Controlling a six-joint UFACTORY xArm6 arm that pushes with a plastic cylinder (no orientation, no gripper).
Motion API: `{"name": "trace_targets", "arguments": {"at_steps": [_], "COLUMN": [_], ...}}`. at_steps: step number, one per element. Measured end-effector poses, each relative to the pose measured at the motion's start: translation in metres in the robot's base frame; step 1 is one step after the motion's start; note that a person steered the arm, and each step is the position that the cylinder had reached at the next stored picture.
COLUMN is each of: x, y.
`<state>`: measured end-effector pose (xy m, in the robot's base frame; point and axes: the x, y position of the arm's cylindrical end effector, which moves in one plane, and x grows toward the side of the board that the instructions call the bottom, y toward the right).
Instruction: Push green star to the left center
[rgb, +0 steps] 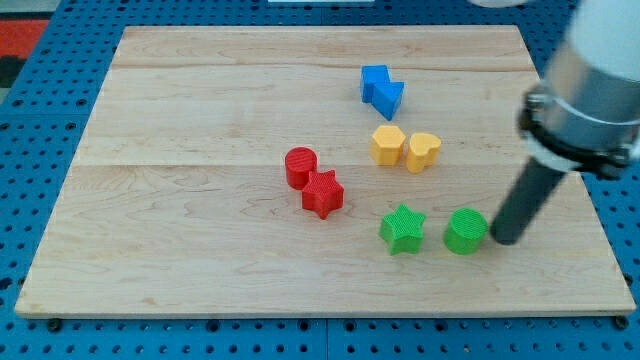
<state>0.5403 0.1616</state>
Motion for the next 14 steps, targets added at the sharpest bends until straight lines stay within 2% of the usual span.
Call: {"name": "trace_targets", "arguments": {"at_steps": [1, 4, 6, 7, 8, 10, 11, 12, 14], "x": [-0.001, -0.016, -0.01, 0.014, 0.052, 0.037, 0.026, 0.022, -0.004], "y": [-0.076, -0.247, -0.305, -0.322, -0.309, -0.425, -0.425, -0.399, -0.398]}}
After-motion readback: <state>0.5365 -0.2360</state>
